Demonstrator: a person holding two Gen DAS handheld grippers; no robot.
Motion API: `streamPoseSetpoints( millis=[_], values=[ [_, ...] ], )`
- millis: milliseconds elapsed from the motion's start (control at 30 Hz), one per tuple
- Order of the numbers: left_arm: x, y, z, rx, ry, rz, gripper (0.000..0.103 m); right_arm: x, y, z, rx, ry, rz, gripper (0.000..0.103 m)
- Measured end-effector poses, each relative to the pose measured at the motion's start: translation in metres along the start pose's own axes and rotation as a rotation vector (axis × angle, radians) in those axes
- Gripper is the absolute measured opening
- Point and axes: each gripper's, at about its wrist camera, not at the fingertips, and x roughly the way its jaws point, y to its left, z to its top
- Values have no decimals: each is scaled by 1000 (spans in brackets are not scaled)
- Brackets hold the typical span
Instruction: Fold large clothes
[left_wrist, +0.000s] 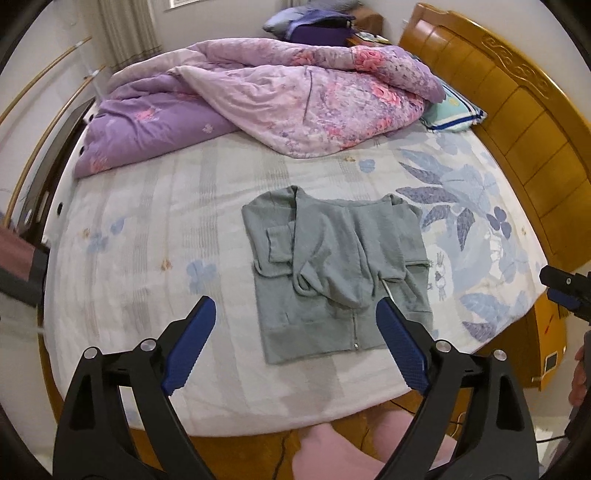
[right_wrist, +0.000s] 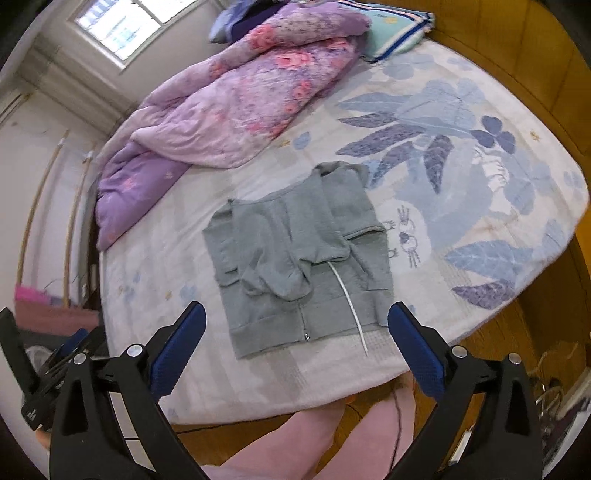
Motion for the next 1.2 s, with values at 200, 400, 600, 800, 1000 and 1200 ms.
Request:
streamPoseSetpoints(
  millis=[200, 400, 600, 800, 1000, 1200],
  values=[
    [29, 26, 30, 18, 46, -14, 90, 10, 9, 15, 39, 9, -44, 95],
    [61, 41, 60, -6, 98, -1, 90, 30, 7, 49, 46, 42, -69, 95],
    [107, 45, 98, -21, 161, 16, 90, 61, 2, 103, 0, 92, -87, 95],
    [172, 51, 132, -64, 266, 4, 90, 116, -4, 165, -66, 184, -84, 95],
    [258, 66, 157, -130, 412, -11, 91, 196, -13, 226, -113, 293, -47, 95],
    [354, 86, 175, -170, 536, 43, 91, 296, -29, 271, -157, 424, -19, 95]
  ],
)
